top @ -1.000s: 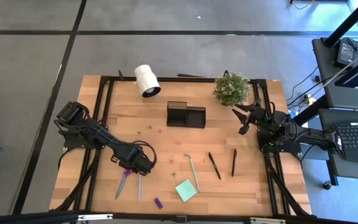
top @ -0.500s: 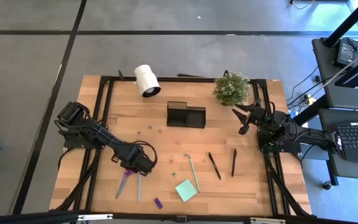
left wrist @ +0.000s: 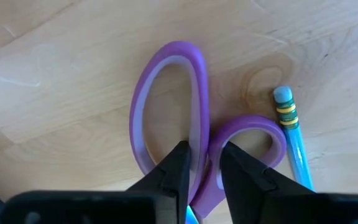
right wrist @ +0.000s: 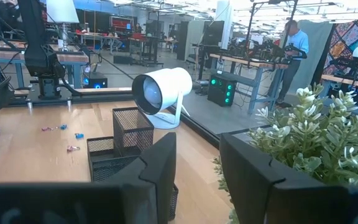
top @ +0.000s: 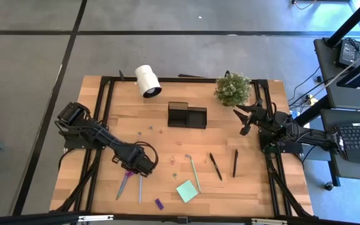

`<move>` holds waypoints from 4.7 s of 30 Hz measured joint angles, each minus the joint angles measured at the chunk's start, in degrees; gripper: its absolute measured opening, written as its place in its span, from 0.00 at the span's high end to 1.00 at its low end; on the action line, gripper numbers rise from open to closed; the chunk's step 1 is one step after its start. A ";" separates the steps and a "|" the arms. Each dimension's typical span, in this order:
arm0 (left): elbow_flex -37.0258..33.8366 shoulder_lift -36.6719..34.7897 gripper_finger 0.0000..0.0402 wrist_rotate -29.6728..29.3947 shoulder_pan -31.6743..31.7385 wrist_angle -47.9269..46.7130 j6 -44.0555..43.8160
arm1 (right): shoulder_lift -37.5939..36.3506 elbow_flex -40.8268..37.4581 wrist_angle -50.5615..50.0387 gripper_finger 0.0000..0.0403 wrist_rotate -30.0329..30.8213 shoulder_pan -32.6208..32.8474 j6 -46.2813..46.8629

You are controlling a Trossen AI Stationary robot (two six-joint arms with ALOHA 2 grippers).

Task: Pick and place office supplies into organizer
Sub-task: Put the pink scissor into the black desk organizer

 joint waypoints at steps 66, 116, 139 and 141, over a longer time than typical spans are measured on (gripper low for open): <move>2.57 -8.79 0.83 -29.56 40.89 63.47 80.05 | 0.00 0.00 0.02 0.68 -0.01 0.01 -1.11; 2.70 -5.62 0.79 -23.75 41.72 51.11 87.09 | 0.01 0.00 -0.02 0.68 -0.01 0.02 -0.83; 2.53 -4.15 0.72 -23.79 41.48 52.44 87.34 | 0.02 0.00 -0.02 0.68 -0.02 0.02 -1.01; 2.53 -4.15 0.71 -23.77 41.48 52.44 87.02 | 0.01 0.00 -0.01 0.68 -0.01 0.02 -1.01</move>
